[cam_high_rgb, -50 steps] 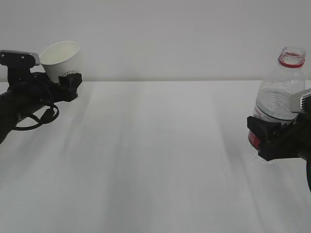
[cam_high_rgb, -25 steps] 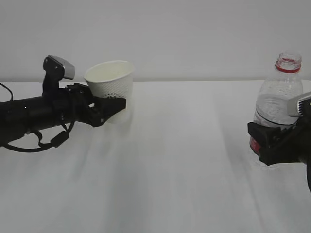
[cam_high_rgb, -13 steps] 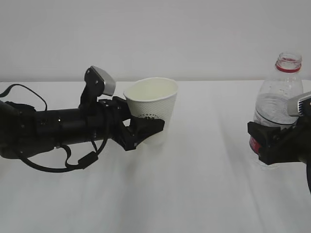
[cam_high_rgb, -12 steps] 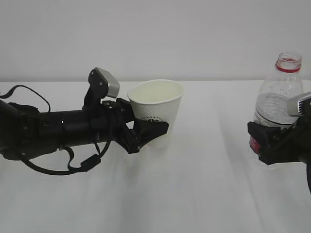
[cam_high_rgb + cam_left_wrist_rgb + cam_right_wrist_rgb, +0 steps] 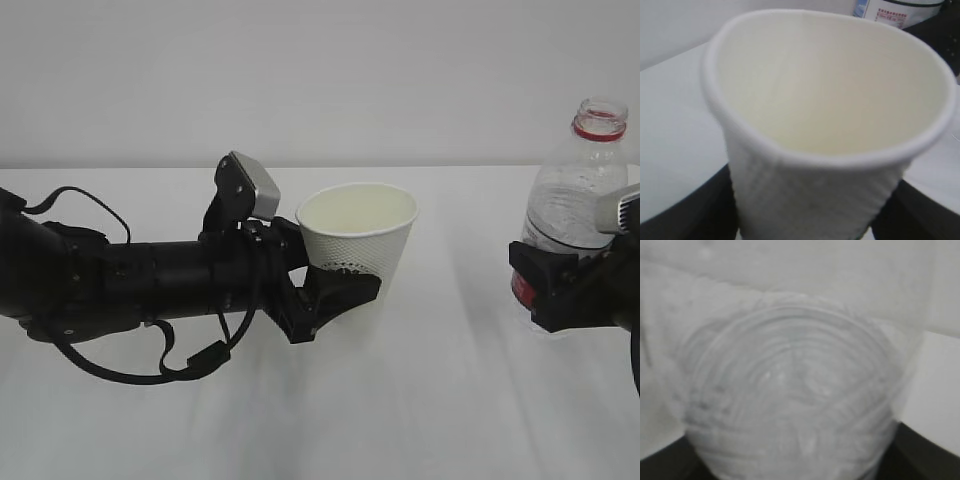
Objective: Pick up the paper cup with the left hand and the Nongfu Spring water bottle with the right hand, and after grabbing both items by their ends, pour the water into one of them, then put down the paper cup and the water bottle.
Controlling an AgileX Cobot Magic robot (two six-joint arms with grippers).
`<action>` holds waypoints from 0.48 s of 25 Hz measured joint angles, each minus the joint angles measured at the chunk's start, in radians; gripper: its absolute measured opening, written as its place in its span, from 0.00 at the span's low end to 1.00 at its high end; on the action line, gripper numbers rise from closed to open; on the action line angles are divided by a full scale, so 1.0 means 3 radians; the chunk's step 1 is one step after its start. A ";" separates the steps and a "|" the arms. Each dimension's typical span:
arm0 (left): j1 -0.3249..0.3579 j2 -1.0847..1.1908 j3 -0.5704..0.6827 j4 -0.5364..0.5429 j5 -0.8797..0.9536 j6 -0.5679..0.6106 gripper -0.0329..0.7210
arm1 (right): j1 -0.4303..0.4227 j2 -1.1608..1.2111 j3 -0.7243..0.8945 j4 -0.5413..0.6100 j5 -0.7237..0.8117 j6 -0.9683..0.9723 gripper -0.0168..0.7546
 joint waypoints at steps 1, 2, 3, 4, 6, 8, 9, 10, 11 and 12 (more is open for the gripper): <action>-0.0022 0.0000 0.0000 0.0000 0.0000 0.0000 0.73 | 0.0000 0.0000 0.0000 0.0000 0.0000 0.0000 0.66; -0.0051 0.0000 0.0000 0.0000 0.0005 0.0000 0.73 | 0.0000 0.0000 0.0000 0.0000 0.0000 0.0000 0.66; -0.0083 0.0000 0.0000 -0.0005 0.0005 0.0000 0.73 | 0.0000 0.0000 0.0000 0.0000 0.0000 0.0000 0.66; -0.0122 0.0000 0.0000 -0.0005 0.0005 0.0000 0.73 | 0.0000 0.0000 0.0000 0.0000 0.0000 0.0000 0.66; -0.0197 0.0000 0.0000 -0.0012 0.0005 0.0000 0.73 | 0.0000 0.0000 0.0000 0.0000 0.0000 0.0006 0.66; -0.0274 0.0000 0.0000 -0.0044 0.0005 0.0000 0.73 | 0.0000 0.0000 0.0000 0.0000 0.0000 0.0035 0.66; -0.0315 0.0000 0.0000 -0.0060 0.0005 0.0000 0.73 | 0.0000 0.0000 0.0000 0.0000 0.0000 0.0035 0.66; -0.0357 0.0000 0.0000 -0.0084 0.0005 0.0000 0.73 | 0.0000 -0.0005 0.0000 0.0000 0.0000 0.0071 0.66; -0.0396 0.0000 0.0000 -0.0117 0.0005 0.0000 0.73 | 0.0000 -0.0021 0.0000 0.0000 0.0022 0.0099 0.66; -0.0425 0.0000 0.0000 -0.0132 0.0005 0.0000 0.73 | 0.0000 -0.0050 0.0000 0.0000 0.0039 0.0119 0.66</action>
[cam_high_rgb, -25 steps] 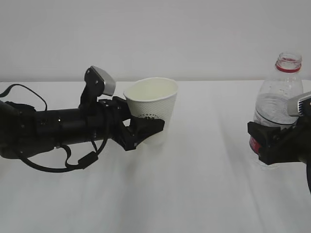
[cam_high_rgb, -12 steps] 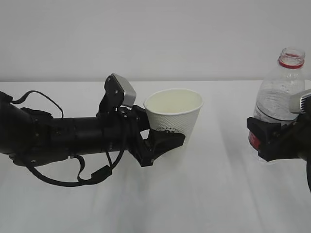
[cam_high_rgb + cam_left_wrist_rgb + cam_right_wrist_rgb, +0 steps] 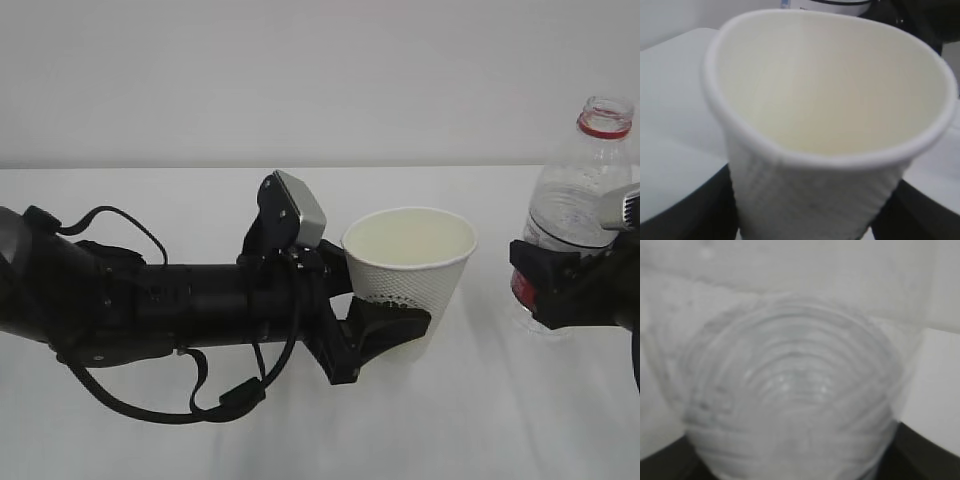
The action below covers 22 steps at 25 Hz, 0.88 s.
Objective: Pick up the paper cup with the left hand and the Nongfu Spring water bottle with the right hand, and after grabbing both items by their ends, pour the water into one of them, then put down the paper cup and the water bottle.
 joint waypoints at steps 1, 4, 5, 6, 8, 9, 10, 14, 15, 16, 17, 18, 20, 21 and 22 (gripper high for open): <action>-0.0030 0.0000 0.0000 -0.0008 0.0000 0.0000 0.73 | 0.0000 -0.0021 0.0000 0.0000 0.0019 0.0022 0.66; -0.0084 0.0000 0.0000 -0.0013 0.0000 0.0000 0.73 | 0.0000 -0.0108 0.0000 0.0000 0.0118 0.0042 0.66; -0.0099 0.0000 0.0000 -0.0013 0.0000 0.0000 0.73 | 0.0000 -0.0141 0.0000 0.0000 0.0160 0.0044 0.66; -0.0113 0.0000 0.0000 -0.0013 0.0000 0.0000 0.73 | 0.0000 -0.0179 0.0006 0.0000 0.0191 0.0051 0.66; -0.0121 0.0000 0.0000 -0.0021 0.0000 0.0000 0.73 | 0.0000 -0.0243 0.0012 0.0000 0.0268 0.0051 0.66; -0.0135 0.0000 0.0000 -0.0021 0.0000 0.0000 0.73 | 0.0000 -0.0278 0.0012 0.0000 0.0294 0.0051 0.66; -0.0142 0.0000 0.0000 -0.0021 0.0000 0.0000 0.73 | 0.0000 -0.0319 0.0012 0.0000 0.0318 0.0051 0.66; -0.0157 0.0000 0.0000 -0.0023 0.0000 0.0000 0.73 | 0.0000 -0.0515 0.0017 0.0000 0.0504 0.0051 0.66; -0.0157 0.0000 0.0000 -0.0023 0.0000 0.0000 0.73 | 0.0000 -0.0562 0.0017 0.0000 0.0548 0.0051 0.66; -0.0157 0.0000 0.0000 -0.0023 0.0000 0.0000 0.73 | 0.0000 -0.0621 0.0017 0.0000 0.0603 0.0051 0.66; -0.0157 0.0000 0.0000 -0.0023 0.0000 0.0000 0.73 | 0.0000 -0.0680 0.0017 0.0000 0.0658 0.0051 0.66; -0.0157 0.0000 0.0000 -0.0023 0.0000 0.0000 0.73 | 0.0000 -0.0727 0.0017 0.0000 0.0702 0.0051 0.66; -0.0157 0.0000 0.0000 -0.0023 0.0000 -0.0002 0.73 | 0.0000 -0.0834 0.0017 0.0000 0.0788 0.0051 0.66; -0.0157 0.0000 0.0000 -0.0023 0.0000 -0.0002 0.73 | 0.0000 -0.0884 0.0017 0.0000 0.0824 0.0051 0.66; -0.0157 0.0000 0.0000 -0.0023 -0.0012 -0.0002 0.73 | 0.0000 -0.0921 0.0017 0.0000 0.0864 0.0051 0.66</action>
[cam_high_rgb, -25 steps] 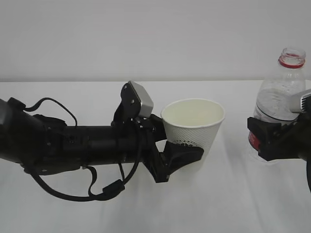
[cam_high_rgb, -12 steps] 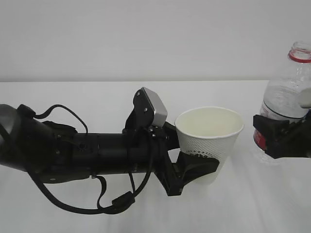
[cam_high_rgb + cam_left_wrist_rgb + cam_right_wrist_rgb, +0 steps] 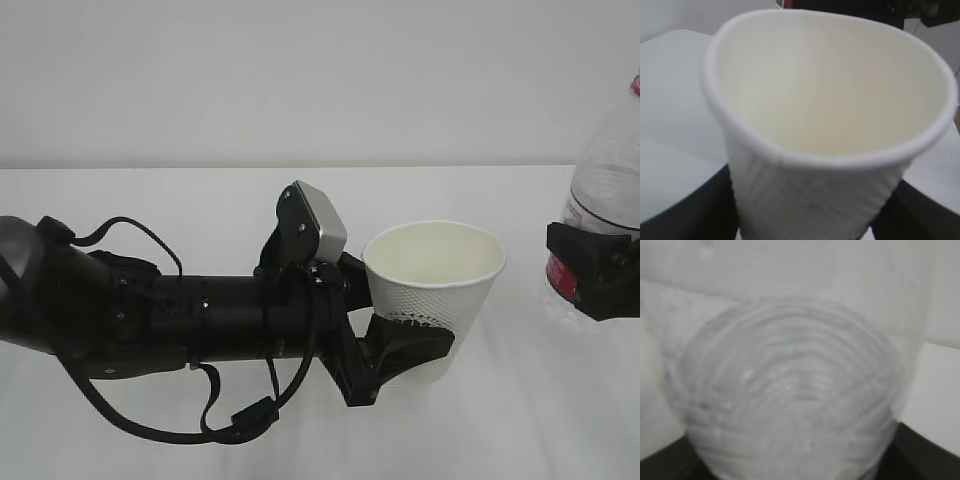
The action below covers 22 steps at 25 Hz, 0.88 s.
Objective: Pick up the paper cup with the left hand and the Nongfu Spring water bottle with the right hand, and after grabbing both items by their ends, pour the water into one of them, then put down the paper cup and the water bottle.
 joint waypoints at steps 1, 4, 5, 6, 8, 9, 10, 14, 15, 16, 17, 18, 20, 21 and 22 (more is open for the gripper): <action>0.0000 0.0000 0.0000 0.0000 -0.0019 0.0000 0.73 | 0.0000 -0.0040 0.0000 0.0000 0.0035 0.0000 0.66; 0.0000 0.0000 0.0000 0.0000 -0.0085 0.0000 0.73 | 0.0000 -0.0140 0.0000 0.0000 0.0118 0.0000 0.66; 0.0000 0.0000 0.0000 0.0000 -0.0093 0.0000 0.73 | 0.0000 -0.0170 0.0002 0.0000 0.0145 0.0000 0.66; -0.0007 0.0000 0.0000 0.0000 -0.0098 0.0000 0.73 | 0.0000 -0.0192 0.0002 0.0000 0.0164 0.0000 0.66; -0.0036 0.0000 0.0000 0.0000 -0.0098 0.0000 0.73 | 0.0000 -0.0265 0.0008 0.0000 0.0226 0.0000 0.66; -0.0066 0.0000 0.0000 0.0000 -0.0098 0.0000 0.73 | 0.0000 -0.0304 0.0008 0.0000 0.0267 0.0000 0.66; -0.0091 0.0000 0.0000 0.0000 -0.0098 0.0000 0.73 | 0.0000 -0.0337 0.0008 0.0000 0.0307 0.0000 0.66; -0.0183 0.0000 0.0000 0.0000 -0.0098 0.0000 0.73 | 0.0000 -0.0470 0.0015 0.0000 0.0473 0.0002 0.66; -0.0195 0.0000 0.0000 0.0000 -0.0098 0.0000 0.73 | 0.0000 -0.0498 0.0015 0.0000 0.0497 -0.0005 0.66; -0.0196 0.0000 0.0000 0.0000 -0.0098 0.0000 0.73 | 0.0000 -0.0518 0.0015 0.0000 0.0505 -0.0027 0.66; -0.0196 0.0000 0.0000 0.0000 -0.0098 0.0000 0.73 | 0.0000 -0.0526 0.0015 0.0000 0.0518 -0.0070 0.66; -0.0196 0.0000 0.0000 0.0000 -0.0098 0.0000 0.73 | 0.0000 -0.0526 0.0015 0.0000 0.0525 -0.0114 0.66; -0.0196 0.0000 0.0000 0.0000 -0.0098 0.0000 0.73 | 0.0000 -0.0526 0.0015 0.0000 0.0541 -0.0153 0.66; -0.0196 0.0000 0.0000 0.0000 -0.0098 0.0000 0.73 | 0.0000 -0.0526 0.0015 0.0000 0.0546 -0.0159 0.66; -0.0196 0.0000 0.0000 0.0000 -0.0098 0.0000 0.73 | 0.0000 -0.0526 0.0015 0.0000 0.0546 -0.0165 0.66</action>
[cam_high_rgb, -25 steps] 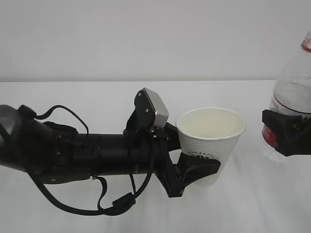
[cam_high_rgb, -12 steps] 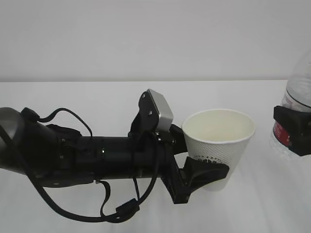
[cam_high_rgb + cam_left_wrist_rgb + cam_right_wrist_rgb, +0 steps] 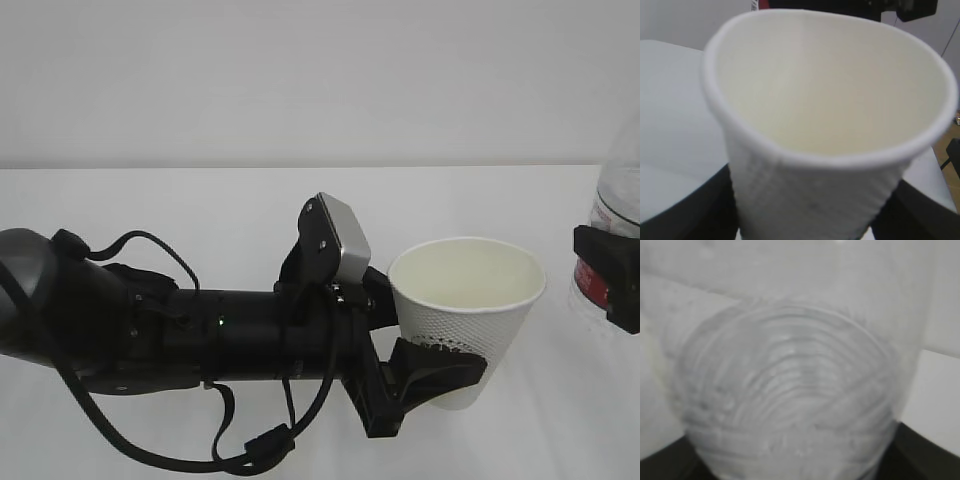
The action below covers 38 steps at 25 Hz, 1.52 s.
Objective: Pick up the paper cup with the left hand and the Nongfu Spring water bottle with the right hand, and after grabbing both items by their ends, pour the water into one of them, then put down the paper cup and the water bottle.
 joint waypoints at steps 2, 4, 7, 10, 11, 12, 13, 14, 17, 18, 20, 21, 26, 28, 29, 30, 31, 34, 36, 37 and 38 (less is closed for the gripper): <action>0.0000 0.0000 0.0000 0.0000 0.0000 0.0000 0.73 | 0.0000 0.0000 0.0000 0.0000 0.0000 -0.0008 0.66; 0.0000 0.0000 0.0000 0.0000 0.0000 0.0000 0.73 | 0.0000 0.0000 0.0000 0.0000 0.0000 -0.0012 0.66; 0.0000 0.0000 0.0000 0.0000 0.0000 0.0000 0.73 | 0.0000 0.0000 0.0000 0.0000 0.0000 -0.0016 0.66; 0.0000 0.0000 0.0000 0.0000 0.0000 0.0000 0.73 | 0.0000 0.0000 0.0000 0.0000 0.0000 -0.0021 0.66; 0.0000 0.0000 0.0000 0.0000 0.0000 0.0000 0.73 | 0.0000 0.0000 0.0000 0.0000 0.0000 -0.0021 0.66; 0.0000 0.0000 0.0000 0.0000 0.0000 0.0000 0.73 | 0.0000 0.0000 0.0000 0.0000 0.0000 -0.0021 0.66; 0.0000 0.0000 0.0000 0.0000 0.0000 0.0000 0.73 | 0.0000 0.0000 0.0000 0.0000 0.0000 -0.0021 0.66; 0.0000 0.0000 0.0000 0.0000 0.0000 0.0000 0.73 | 0.0000 0.0000 0.0000 0.0000 0.0000 -0.0021 0.66; 0.0000 0.0000 0.0000 0.0000 0.0008 0.0000 0.73 | 0.0000 0.0000 0.0000 0.0000 0.0000 -0.0021 0.66; 0.0000 0.0000 0.0000 0.0000 0.0031 0.0000 0.73 | 0.0000 0.0000 0.0000 0.0000 0.0000 -0.0021 0.66; 0.0000 0.0000 0.0000 0.0000 0.0077 0.0000 0.73 | 0.0000 0.0000 0.0000 0.0000 0.0000 -0.0021 0.66; 0.0000 0.0000 0.0000 0.0000 0.0092 0.0000 0.73 | 0.0000 0.0000 0.0000 0.0000 0.0000 -0.0021 0.66; 0.0000 0.0000 0.0000 0.0000 0.0113 0.0000 0.73 | 0.0000 0.0000 0.0000 0.0000 0.0000 -0.0183 0.66; 0.0000 0.0000 0.0000 0.0000 0.0126 0.0000 0.73 | 0.0000 0.0000 0.0000 0.0000 0.0000 -0.0376 0.66; 0.0000 0.0000 0.0000 0.0000 0.0133 0.0000 0.73 | 0.0000 0.0000 0.0000 0.0000 0.0000 -0.0437 0.66; 0.0000 0.0000 0.0000 0.0000 0.0134 0.0000 0.73 | 0.0000 0.0000 0.0000 0.0000 0.0000 -0.0481 0.66; 0.0000 0.0000 0.0000 0.0000 0.0134 0.0000 0.73 | 0.0000 0.0000 0.0000 0.0000 0.0000 -0.0513 0.66; -0.0039 0.0000 0.0000 0.0006 0.0153 0.0000 0.73 | 0.0000 0.0000 0.0000 0.0000 0.0000 -0.0587 0.66; -0.0078 0.0000 0.0000 0.0006 0.0159 0.0000 0.73 | 0.0000 0.0000 0.0000 0.0000 0.0000 -0.0673 0.66; -0.0091 0.0000 0.0000 0.0006 0.0159 0.0000 0.73 | 0.0000 0.0000 0.0000 0.0000 0.0000 -0.0736 0.66; -0.0106 0.0000 0.0000 0.0006 0.0159 0.0000 0.73 | 0.0000 0.0000 0.0000 0.0000 0.0000 -0.0794 0.66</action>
